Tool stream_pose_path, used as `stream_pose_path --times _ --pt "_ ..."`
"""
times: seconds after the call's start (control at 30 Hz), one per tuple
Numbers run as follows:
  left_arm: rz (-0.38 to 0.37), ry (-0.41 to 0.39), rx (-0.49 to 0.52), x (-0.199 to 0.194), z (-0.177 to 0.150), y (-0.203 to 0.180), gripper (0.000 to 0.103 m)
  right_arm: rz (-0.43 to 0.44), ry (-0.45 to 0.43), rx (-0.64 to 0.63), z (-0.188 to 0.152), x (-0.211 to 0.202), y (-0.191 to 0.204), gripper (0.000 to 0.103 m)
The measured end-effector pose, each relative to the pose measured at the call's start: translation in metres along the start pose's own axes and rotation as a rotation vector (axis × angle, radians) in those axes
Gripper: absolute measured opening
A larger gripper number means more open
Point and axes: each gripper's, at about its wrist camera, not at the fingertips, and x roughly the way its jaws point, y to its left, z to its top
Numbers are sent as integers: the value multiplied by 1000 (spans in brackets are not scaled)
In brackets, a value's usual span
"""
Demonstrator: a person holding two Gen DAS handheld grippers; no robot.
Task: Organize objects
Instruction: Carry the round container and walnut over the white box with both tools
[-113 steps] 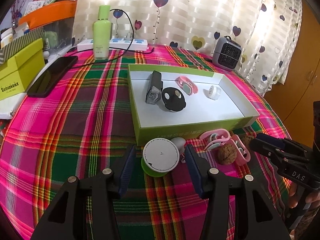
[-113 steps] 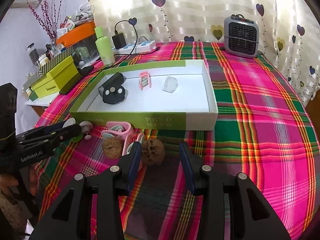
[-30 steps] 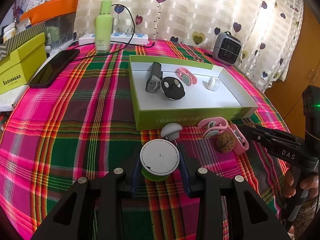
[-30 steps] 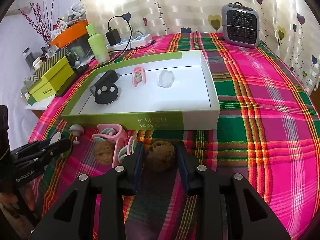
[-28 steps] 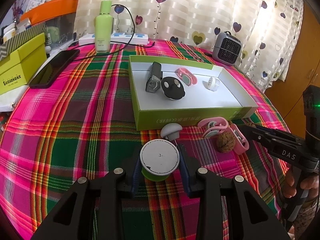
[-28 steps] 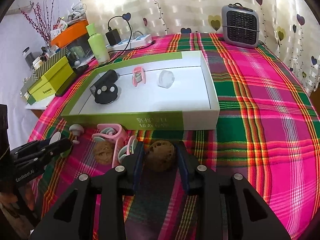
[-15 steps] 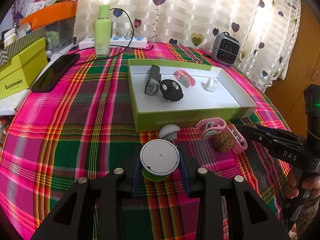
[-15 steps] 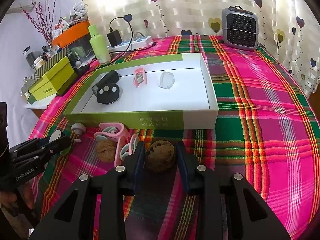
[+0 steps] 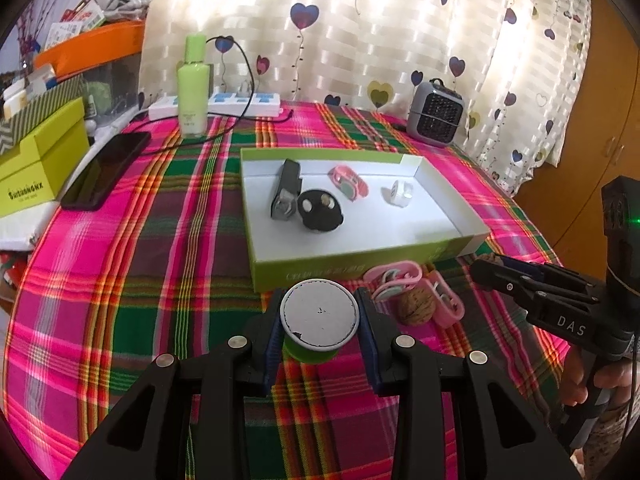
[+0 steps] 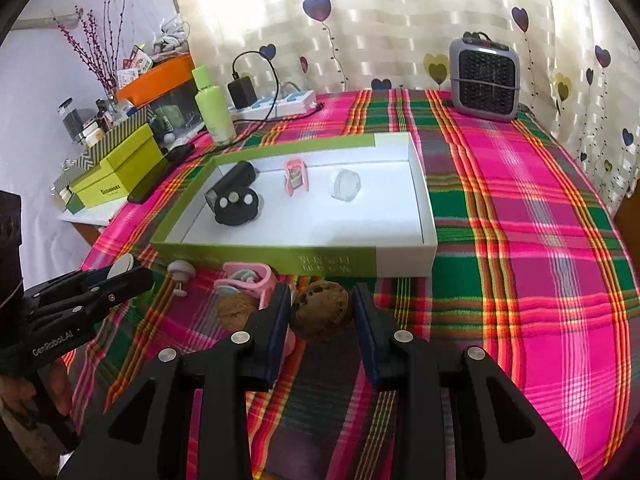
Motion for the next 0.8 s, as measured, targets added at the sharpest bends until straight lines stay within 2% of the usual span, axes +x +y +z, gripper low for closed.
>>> stream_pose_path --times 0.4,0.8 --pt "-48 -15 39 15 33 -20 32 -9 -44 -4 28 -3 -8 33" --pt "-87 -4 47 50 64 -37 32 -27 -50 -18 67 23 -29 33"
